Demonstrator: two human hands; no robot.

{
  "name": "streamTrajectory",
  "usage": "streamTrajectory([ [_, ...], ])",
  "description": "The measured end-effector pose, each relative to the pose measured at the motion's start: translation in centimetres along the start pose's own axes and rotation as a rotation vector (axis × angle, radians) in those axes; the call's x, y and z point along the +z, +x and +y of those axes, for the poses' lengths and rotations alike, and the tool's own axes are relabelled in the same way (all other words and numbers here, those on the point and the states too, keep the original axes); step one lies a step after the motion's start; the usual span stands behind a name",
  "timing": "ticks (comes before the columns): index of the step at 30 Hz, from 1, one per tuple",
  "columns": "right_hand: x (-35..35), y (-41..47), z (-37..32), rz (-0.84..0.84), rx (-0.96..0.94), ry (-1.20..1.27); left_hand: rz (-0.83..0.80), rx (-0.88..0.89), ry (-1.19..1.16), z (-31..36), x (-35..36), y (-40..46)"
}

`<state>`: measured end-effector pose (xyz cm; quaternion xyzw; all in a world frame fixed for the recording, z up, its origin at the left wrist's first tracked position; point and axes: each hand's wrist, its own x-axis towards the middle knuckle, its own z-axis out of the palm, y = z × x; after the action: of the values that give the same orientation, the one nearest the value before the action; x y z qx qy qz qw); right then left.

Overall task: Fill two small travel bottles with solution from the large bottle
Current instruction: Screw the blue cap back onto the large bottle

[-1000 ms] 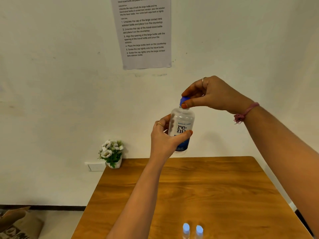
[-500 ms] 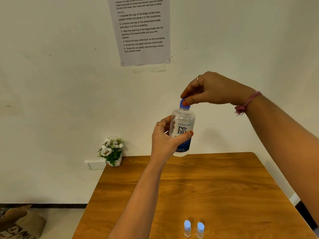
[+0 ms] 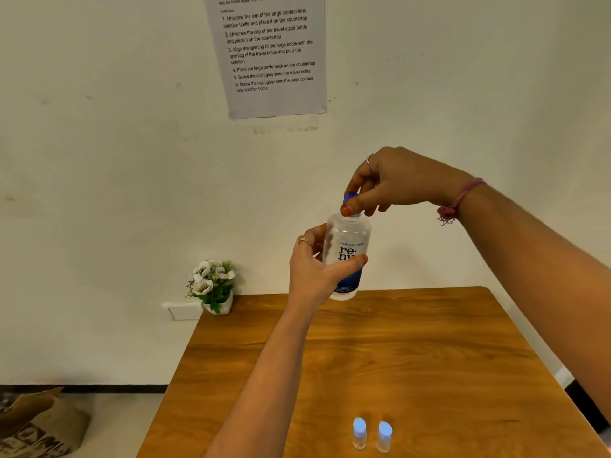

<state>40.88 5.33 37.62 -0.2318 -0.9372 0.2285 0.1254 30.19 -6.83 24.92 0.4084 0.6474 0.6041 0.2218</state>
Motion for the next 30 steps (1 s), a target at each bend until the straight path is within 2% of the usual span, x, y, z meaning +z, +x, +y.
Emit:
streamTrajectory([
  [3, 0.2, 0.4, -0.1, 0.008, 0.049, -0.082, 0.000, -0.015, -0.015, -0.2, 0.0, -0.1],
  [9, -1.9, 0.3, -1.0, -0.164, -0.009, -0.051, 0.009, -0.020, -0.029, -0.3, 0.0, 0.1],
  [13, -1.4, 0.6, -1.1, -0.122, 0.011, -0.126, 0.007, -0.018, -0.034, -0.1, 0.0, 0.0],
  [16, -0.5, 0.7, -1.1, -0.089, 0.075, -0.094, 0.013, -0.027, -0.041, -0.3, 0.1, -0.3],
  [21, -0.3, 0.5, -1.6, -0.108, 0.101, -0.194, 0.011, -0.047, -0.041, -0.5, 0.2, -0.7],
  [26, -2.1, -0.1, -2.1, -0.270, -0.033, -0.198, 0.010, -0.040, -0.046, -0.4, -0.3, -0.6],
  [30, -1.2, 0.0, -1.6, -0.221, -0.045, -0.246, 0.011, -0.036, -0.039, -0.4, -0.3, -0.6],
])
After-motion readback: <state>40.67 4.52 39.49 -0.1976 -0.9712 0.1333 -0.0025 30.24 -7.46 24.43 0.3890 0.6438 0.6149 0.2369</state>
